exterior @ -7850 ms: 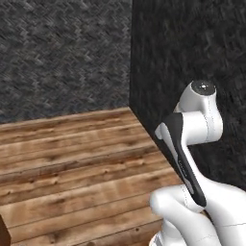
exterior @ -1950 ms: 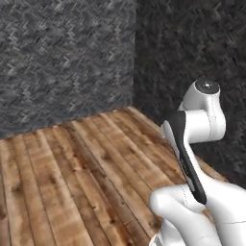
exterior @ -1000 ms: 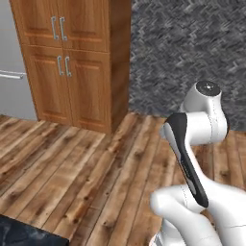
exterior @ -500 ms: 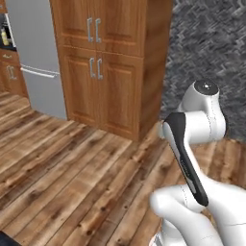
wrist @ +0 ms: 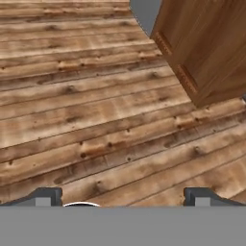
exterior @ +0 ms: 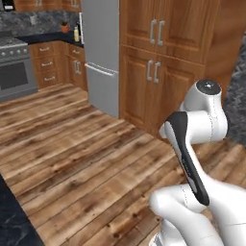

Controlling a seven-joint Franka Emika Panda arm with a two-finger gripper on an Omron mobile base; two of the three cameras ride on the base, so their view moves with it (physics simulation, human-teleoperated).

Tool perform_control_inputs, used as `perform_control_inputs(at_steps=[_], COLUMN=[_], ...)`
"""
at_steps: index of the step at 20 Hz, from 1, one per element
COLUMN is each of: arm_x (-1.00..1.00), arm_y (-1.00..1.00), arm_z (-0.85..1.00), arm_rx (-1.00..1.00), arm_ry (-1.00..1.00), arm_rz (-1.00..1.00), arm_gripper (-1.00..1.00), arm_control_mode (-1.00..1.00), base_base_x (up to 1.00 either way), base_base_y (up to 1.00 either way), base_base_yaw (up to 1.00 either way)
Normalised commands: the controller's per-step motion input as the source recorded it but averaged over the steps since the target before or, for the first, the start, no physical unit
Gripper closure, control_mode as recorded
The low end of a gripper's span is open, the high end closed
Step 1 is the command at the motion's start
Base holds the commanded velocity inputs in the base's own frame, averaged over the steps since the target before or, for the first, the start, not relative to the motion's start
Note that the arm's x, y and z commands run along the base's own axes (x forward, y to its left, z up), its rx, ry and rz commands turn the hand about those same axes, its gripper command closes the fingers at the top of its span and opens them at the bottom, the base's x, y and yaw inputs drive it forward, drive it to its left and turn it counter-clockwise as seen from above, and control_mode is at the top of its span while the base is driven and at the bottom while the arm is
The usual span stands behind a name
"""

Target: There is a wine glass and glass cup on the dining counter. Place the wine bottle next to the wine glass and the juice bottle next to the glass cup.

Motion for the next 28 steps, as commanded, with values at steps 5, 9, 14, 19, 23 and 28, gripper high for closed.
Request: perform_control_inputs(at_steps=[5,9,14,19,23,28], arm_x=[0.00,0.00,0.00,0.00,0.00,0.00], arm_y=[0.00,0.00,0.00,0.00,0.00,0.00], arm_z=[0.00,0.00,0.00,0.00,0.00,0.00], arm_rx=[0.00,0.00,0.00,0.00,0.00,0.00], arm_ry=[0.00,0.00,0.00,0.00,0.00,0.00], arm_rz=[0.00,0.00,0.00,0.00,0.00,0.00], arm_gripper=[-1.00,-1.00,-1.00,-1.00,-1.00,-1.00], arm_control_mode=[1.00,1.00,1.00,1.00,1.00,1.00], base_base_x=[0.74,0.84,0.89,0.90,0.92,0.93], base_base_y=[0.00,0.00,0.00,0.00,0.00,0.00], base_base_yaw=[0.46,0.27,0.08,0.05,0.05,0.03])
